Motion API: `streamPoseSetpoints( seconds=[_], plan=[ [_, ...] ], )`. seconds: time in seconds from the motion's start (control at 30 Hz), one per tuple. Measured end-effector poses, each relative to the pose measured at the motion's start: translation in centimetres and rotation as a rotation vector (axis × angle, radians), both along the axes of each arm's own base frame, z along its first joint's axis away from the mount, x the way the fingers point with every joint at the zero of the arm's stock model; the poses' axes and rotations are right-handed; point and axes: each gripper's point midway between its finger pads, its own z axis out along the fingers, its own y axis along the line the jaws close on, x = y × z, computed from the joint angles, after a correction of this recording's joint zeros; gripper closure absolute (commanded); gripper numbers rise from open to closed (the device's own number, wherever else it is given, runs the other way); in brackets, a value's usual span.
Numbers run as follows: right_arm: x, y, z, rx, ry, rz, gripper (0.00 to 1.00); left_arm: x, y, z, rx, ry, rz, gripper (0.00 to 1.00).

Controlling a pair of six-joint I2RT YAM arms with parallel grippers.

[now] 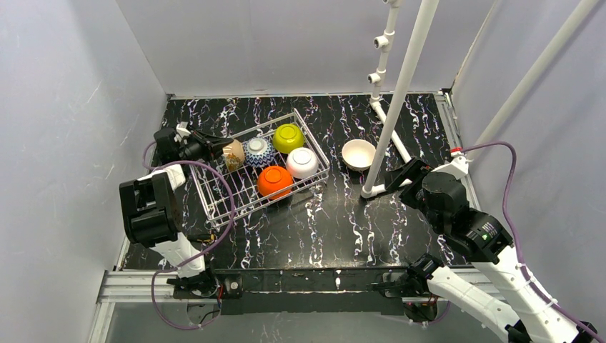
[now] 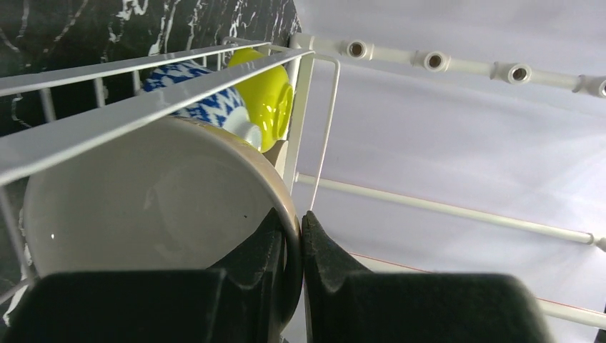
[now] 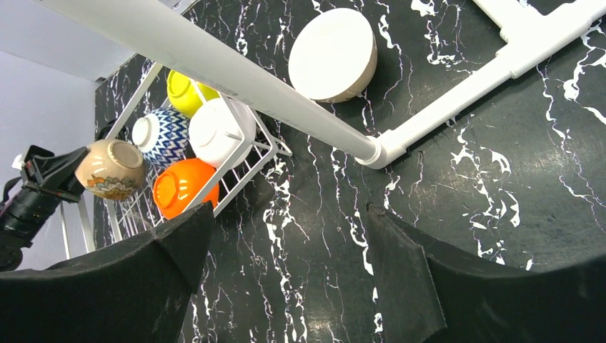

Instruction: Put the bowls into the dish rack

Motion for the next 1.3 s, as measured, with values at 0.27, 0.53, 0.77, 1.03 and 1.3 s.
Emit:
streamPoseSetpoints(
  seconds=[0.27,0.53,0.77,1.03,1.3],
  plan=[
    [0.0,0.0,-0.1,-0.003,0.002,-0.001,0.14,-0.3,0.4,-0.7,-0.038,-0.015,0.028,1.0],
    [0.0,-0.1,-0.1,-0.004,0.003,-0.001,0.14,-0.5,0.8,-1.0,-0.044,-0.032,0.046,0.98],
    [0.0,-0.2,-0.1,-0.008,0.002,-0.008,0.14,-1.6,1.5,-1.0,-0.036,-0.065,0.054,0.85],
    [-0.1,-0.3,-0.4,-0.017,0.013,-0.008,0.14,-2.3,2.8,-1.0,-0.027,-0.066,0.081,0.77],
    [-0.2,-0.3,-0.4,-0.016,0.013,-0.008,0.14,-3.1,3.3,-1.5,0.004,-0.04,0.084,0.75]
  ],
)
